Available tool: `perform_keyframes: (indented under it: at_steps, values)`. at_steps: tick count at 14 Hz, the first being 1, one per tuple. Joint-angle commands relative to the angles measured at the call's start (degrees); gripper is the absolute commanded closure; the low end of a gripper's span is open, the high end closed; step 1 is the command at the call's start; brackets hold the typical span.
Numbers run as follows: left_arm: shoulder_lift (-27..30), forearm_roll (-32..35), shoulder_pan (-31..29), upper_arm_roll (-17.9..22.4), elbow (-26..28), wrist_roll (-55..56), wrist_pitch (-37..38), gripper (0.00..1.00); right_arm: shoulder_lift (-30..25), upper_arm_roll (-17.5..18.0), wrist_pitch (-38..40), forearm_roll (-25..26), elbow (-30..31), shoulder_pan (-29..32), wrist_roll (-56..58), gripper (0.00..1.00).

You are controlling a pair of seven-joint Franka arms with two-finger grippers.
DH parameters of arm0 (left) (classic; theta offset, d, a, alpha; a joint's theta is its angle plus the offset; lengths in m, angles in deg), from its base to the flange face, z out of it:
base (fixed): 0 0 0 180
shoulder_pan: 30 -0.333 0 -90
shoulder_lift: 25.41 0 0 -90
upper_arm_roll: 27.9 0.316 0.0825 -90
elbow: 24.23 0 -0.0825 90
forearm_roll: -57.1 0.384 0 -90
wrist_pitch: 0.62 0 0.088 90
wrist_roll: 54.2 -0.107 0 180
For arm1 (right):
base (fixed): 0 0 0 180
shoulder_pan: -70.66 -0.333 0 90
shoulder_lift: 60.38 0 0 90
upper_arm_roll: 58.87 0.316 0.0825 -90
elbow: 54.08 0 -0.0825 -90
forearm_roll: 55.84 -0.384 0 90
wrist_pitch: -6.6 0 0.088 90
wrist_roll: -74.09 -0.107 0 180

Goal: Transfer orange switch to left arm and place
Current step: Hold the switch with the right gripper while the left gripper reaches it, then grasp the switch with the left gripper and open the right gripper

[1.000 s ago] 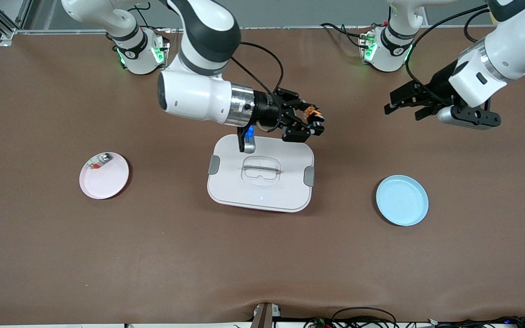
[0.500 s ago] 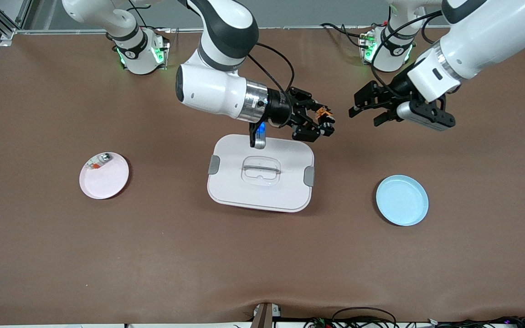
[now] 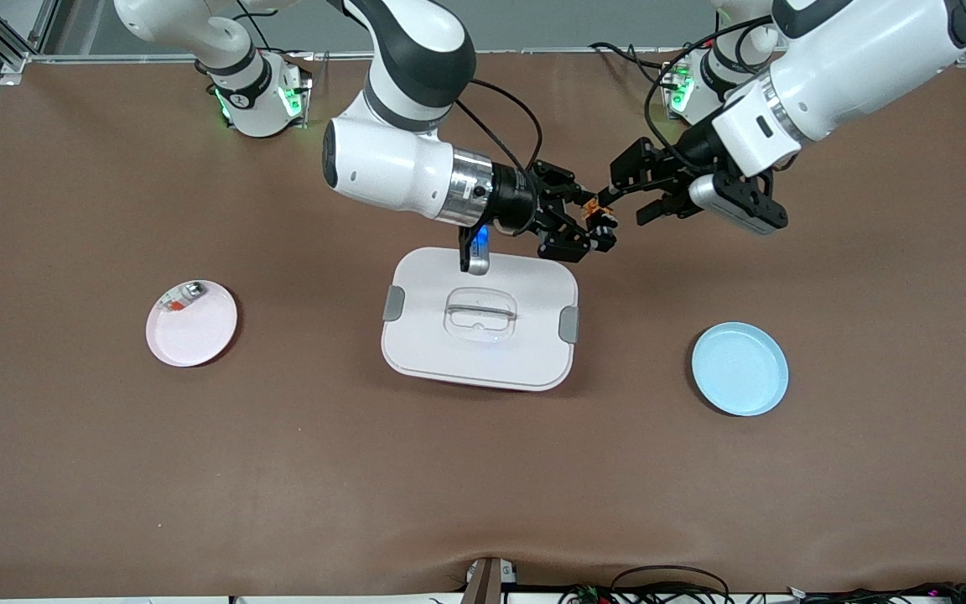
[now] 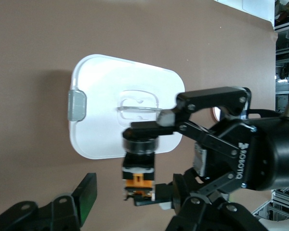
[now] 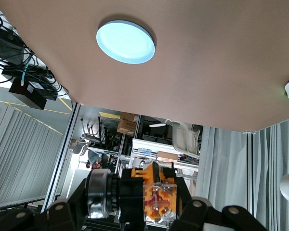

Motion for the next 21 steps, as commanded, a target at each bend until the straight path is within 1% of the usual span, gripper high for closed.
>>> perform_keyframes:
  at_steps: [1,6,7,8,9,10,12,15,16,17,18,19,20,21]
  values:
    - [-0.23,-1.46,-0.42,-0.77,0.79,-1.34,-1.4,0.32,1.15,-0.59,-0.12,-1.31,-2.07,-0.62,-0.66,0.83]
    - [-2.61,-1.46,-0.42,-2.53,0.88,-1.35,-3.86,0.37,1.15,-0.59,-0.03,-1.22,-2.07,-0.62,-0.66,0.82]
    - [-2.96,-1.46,-0.42,-2.7,0.88,-1.35,-3.95,0.4,1.15,-0.59,-0.11,-1.22,-2.07,-0.62,-0.66,0.82]
    - [-2.96,-1.46,-0.42,-2.7,0.88,-1.35,-3.95,0.48,1.15,-0.59,-0.12,-1.22,-2.07,-0.62,-0.66,0.82]
    - [-2.96,-1.46,-0.42,-2.7,0.88,-1.35,-3.77,0.61,1.15,-0.59,-0.03,-1.22,-2.07,-0.62,-0.66,0.82]
    - [-3.05,-1.46,-0.42,-2.7,1.05,-1.35,-3.69,0.77,1.15,-0.59,-0.03,-1.22,-2.16,-0.62,-0.66,0.82]
    - [-3.14,-1.37,-0.5,-2.7,1.14,-1.43,-3.42,1.0,1.15,-0.59,-0.03,-1.13,-2.07,-0.62,-0.66,0.82]
    - [-4.01,-0.23,-0.59,-2.62,0.79,-1.43,-3.33,1.0,1.15,-0.59,-0.03,-0.95,-2.07,-0.62,-0.66,0.82]
    - [-4.36,-0.23,-0.77,-2.61,0.71,-1.61,-3.33,1.0,1.15,-0.59,-0.03,-0.95,-2.07,-0.62,-0.57,0.78]
    - [-4.37,-0.23,-0.94,-2.61,0.7,-2.48,-3.25,1.0,1.15,-0.59,-0.03,-0.95,-2.07,-0.62,-0.57,0.62]
    - [-4.37,-0.14,-1.03,-2.44,0.79,-2.84,-3.16,1.0,1.15,-0.59,-0.03,-1.04,-2.07,-0.62,-0.66,0.36]
    - [-4.45,0.47,-1.38,-2.44,0.88,-2.84,-3.16,1.0,1.15,-0.59,-0.03,-1.3,-2.07,-0.53,-0.66,0.15]
    - [-4.72,2.22,-2.08,-2.44,0.79,-2.84,-3.16,1.0,1.15,-0.59,0.06,-1.31,-2.07,-0.53,-0.66,0.0]
    - [-4.98,3.54,-2.17,-2.44,0.71,-2.84,-3.07,1.0,1.06,-0.59,0.06,-1.31,-2.07,-0.53,-0.66,0.0]
